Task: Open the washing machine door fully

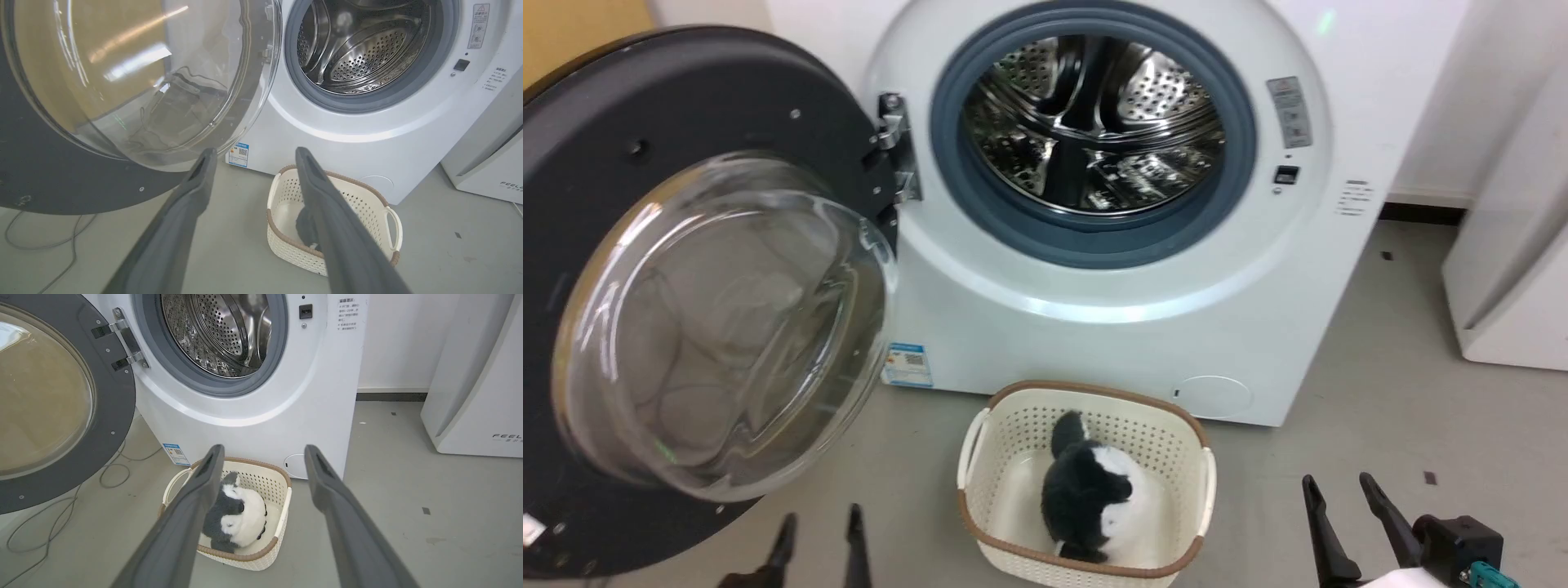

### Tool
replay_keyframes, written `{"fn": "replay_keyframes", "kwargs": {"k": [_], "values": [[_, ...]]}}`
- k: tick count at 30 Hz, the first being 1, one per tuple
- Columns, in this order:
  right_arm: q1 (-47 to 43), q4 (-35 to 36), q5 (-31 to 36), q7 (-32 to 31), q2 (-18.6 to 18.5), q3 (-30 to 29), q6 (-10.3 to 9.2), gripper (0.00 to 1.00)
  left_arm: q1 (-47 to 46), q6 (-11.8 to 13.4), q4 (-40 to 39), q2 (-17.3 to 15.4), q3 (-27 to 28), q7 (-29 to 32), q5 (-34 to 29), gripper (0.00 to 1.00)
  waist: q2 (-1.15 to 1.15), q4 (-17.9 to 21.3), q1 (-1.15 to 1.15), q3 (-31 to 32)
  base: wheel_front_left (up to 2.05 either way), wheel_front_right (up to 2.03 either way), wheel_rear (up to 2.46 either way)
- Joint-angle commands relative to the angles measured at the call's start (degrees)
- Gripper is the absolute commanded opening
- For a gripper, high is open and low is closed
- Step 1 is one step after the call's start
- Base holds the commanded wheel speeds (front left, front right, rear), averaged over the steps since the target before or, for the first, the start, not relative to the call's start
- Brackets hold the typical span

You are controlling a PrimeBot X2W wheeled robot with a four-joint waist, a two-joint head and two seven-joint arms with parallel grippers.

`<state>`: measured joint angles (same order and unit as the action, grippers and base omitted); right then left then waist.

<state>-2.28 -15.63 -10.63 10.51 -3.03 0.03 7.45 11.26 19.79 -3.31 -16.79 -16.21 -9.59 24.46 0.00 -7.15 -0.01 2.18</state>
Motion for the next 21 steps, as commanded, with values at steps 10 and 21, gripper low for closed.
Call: {"fn": "replay_keyframes", "kwargs": {"k": [10, 21], "values": [[-0.9, 2.5, 3.2, -1.4, 0.1, -1.6, 0.03, 1.0, -8.8, -4.6, 9.3, 0.7, -5.3, -1.3, -3.0, 1.0, 0.0, 6.3, 0.01, -0.4, 0.0, 0.0, 0.0], [-1.7, 4.1, 3.7, -2.1, 0.1, -2.1, 0.03, 1.0, -13.5, -4.9, 15.9, 1.2, -5.5, -3.1, -4.0, 1.0, 0.0, 11.3, 0.01, -1.3, 0.0, 0.0, 0.0]]}}
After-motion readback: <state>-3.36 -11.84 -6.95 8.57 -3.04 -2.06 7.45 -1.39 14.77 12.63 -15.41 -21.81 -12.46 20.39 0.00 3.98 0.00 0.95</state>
